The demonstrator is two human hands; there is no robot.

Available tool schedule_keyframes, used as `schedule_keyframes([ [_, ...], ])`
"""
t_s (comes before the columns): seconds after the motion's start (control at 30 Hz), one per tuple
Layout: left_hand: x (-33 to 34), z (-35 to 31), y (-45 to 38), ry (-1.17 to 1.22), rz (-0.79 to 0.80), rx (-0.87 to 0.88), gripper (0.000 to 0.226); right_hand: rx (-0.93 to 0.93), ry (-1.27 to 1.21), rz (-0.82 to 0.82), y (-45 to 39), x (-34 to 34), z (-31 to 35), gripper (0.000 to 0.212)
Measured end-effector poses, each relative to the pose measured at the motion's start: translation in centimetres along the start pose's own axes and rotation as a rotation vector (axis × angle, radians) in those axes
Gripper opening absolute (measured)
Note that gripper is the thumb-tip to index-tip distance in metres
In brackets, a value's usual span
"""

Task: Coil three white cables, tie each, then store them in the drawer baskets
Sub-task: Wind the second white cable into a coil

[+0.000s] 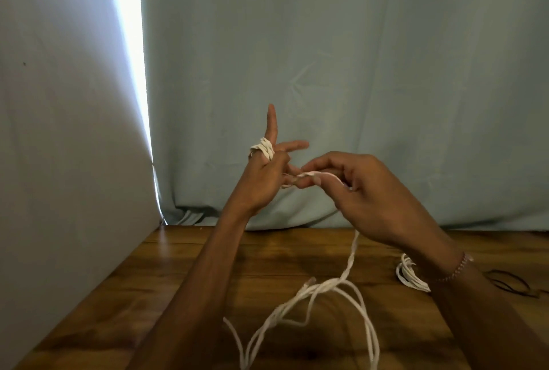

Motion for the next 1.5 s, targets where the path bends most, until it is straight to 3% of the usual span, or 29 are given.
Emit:
schedule_keyframes([
  [0.13,0.9,0.1,0.4,-0.025,0.095,-0.121,0.06,-0.313,0.126,-0.178,-0.6,-0.4,-0.4,0.019],
  [0.23,1.9,0.4,0.8,0.072,0.239,-0.233,0.095,-0.431,0.112,-0.335,-0.6,-1.3,-0.5,0.014],
  [0.4,3.5,-0.1,1.7,0.282,0.537,-0.281,0.103,-0.496,0.333,-0.526,0.2,-2.5,-0.6,0.031],
  [0.6,3.6,-1.4,2.5,0.485,0.791,-0.325,0.121,-0.553,0.402,-0.541,0.4,-3.0,-1.6,0.027],
  [0.77,3.7,-1.8,2.7,0.669,0.905,-0.333,0.109,-0.647,0.508,-0.531,0.2,-1.9,-2.2,0.019],
  [0.9,4.2,-2.5,2.9,0.769,0.973,-0.229,0.105,-0.576,0.483,-0.43,-0.4,0.0,-3.2,0.032],
  [1.0,4.2,-3.1,2.8,0.896,0.924,-0.205,0.094,-0.389,0.154,-0.237,-1.0,1.1,-3.4,0.043],
  [1.03,3.9,-3.2,2.6,0.912,0.872,-0.204,0.09,-0.301,0.176,-0.161,-1.2,1.8,-3.5,0.05],
  [1.17,3.0,-2.6,1.6,0.837,0.451,-0.154,0.06,0.023,0.251,0.211,-1.0,5.1,-4.8,0.071],
  [1.27,2.3,-2.7,0.9,0.854,0.174,-0.121,0.059,0.069,0.269,0.312,-0.8,5.2,-4.2,0.06],
  [1.33,1.9,-2.7,0.5,0.874,0.106,-0.099,0.059,0.063,0.25,0.36,-0.5,5.5,-3.7,0.061],
  [1.5,1.4,-1.5,0.0,0.76,-0.066,-0.089,0.053,0.089,0.292,0.318,-0.4,4.7,-2.8,0.039],
])
Point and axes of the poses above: each hand's wrist, its own y-axis away from the middle knuckle, its own x-axis out of the palm, z = x × y, the point moved 4 cm from there along -y, towards the middle knuckle
